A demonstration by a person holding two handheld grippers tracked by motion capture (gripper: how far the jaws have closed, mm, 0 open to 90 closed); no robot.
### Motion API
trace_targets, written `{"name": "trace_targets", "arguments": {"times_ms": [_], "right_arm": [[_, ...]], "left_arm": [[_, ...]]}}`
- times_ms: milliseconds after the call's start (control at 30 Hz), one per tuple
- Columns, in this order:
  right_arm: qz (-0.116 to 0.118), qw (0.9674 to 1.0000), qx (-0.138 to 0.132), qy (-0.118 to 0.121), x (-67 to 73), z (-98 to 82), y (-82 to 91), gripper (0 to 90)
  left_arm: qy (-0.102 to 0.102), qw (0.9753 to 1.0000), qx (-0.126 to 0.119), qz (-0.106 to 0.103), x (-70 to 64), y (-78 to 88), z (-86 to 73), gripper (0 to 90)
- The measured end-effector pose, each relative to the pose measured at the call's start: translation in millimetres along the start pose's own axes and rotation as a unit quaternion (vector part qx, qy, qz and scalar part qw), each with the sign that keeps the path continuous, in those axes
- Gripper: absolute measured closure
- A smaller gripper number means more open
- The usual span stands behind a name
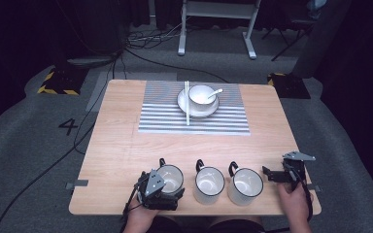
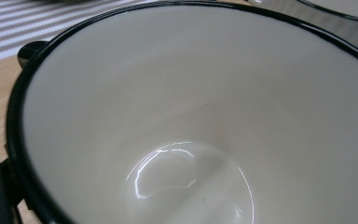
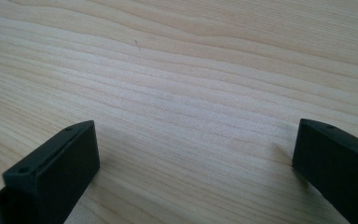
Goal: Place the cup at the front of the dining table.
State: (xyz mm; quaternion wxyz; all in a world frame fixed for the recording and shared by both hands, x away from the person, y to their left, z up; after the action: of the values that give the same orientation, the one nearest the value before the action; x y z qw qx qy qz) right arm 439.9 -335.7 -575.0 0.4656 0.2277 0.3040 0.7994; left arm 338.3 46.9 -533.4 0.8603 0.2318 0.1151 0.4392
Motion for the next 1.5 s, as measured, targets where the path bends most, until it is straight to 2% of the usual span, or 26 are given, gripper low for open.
{"name": "trace_targets", "arguments": {"times_ms": [67,100,167,300,367,400,500,733,767,800,1033,1200,1333,1367,1500], "right_arm": [[0.000,1.0000,0.000,0.001,-0.1,0.0,0.0,0.7],[-0.001,1.0000,0.000,0.002,-0.3,0.0,-0.1,0.7],[0.000,1.0000,0.000,0.001,-0.2,0.0,-0.1,0.7],[0.000,1.0000,0.000,0.000,0.0,0.0,-0.1,0.7],[0.000,1.0000,0.000,0.001,-0.1,0.0,-0.1,0.7],[0.000,1.0000,0.000,0.000,-0.1,-0.2,0.0,0.7],[0.000,1.0000,0.000,0.002,-0.3,0.0,-0.1,0.7],[0.001,1.0000,0.000,0.001,0.0,0.0,-0.1,0.7],[0.000,1.0000,0.000,0.000,0.0,-0.2,0.0,0.7],[0.000,1.0000,0.000,0.000,0.1,-0.1,0.0,0.7],[0.000,1.0000,0.000,0.001,0.1,-0.1,0.0,0.7],[0.000,1.0000,0.000,0.001,0.0,-0.1,-0.1,0.7],[-0.001,1.0000,0.001,0.000,0.0,-0.3,0.1,0.7],[0.000,1.0000,0.000,0.000,0.0,-0.2,0.0,0.7],[0.000,1.0000,0.000,0.000,0.1,-0.2,0.0,0.7]], "left_arm": [[-0.010,0.9999,-0.003,0.005,1.4,2.5,3.8,3.4],[-0.006,1.0000,-0.005,-0.003,0.7,3.8,7.2,3.4],[0.001,1.0000,0.000,-0.003,2.2,5.4,9.9,3.4],[0.001,1.0000,-0.001,-0.006,5.7,8.0,16.4,3.4],[-0.003,1.0000,-0.008,-0.003,11.9,11.5,24.8,3.4],[0.003,1.0000,-0.004,-0.005,12.4,12.9,26.3,3.4],[-0.004,1.0000,-0.004,-0.002,16.3,14.1,30.6,3.4],[0.003,0.9999,-0.001,-0.010,24.3,19.1,44.9,3.4],[-0.003,0.9999,0.000,-0.010,26.2,20.0,47.2,3.4],[0.003,0.9999,0.002,-0.011,26.4,20.2,49.2,3.4],[0.003,0.9999,0.003,-0.011,34.8,22.8,63.6,3.4],[0.017,0.9997,0.009,-0.016,40.2,22.8,71.8,3.4],[0.014,0.9998,0.007,-0.012,43.9,23.8,80.1,3.4],[0.005,0.9999,0.005,-0.007,46.5,23.8,82.7,3.4],[0.004,1.0000,0.001,-0.004,49.0,23.6,91.9,3.4]]}}
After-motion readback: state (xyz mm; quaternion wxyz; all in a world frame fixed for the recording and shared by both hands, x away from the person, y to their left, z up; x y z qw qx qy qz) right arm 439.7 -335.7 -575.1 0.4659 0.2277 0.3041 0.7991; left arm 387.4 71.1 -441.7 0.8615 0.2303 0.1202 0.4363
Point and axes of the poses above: each handheld gripper's, and its own axes: y roughly backward along the jaws, z roughly out of its top, x roughly to its left, the point moved 10 cm from there along -y, roughly forward along the jaws, and after that the axes turned 8 degrees about z, right-handed, at the moved point
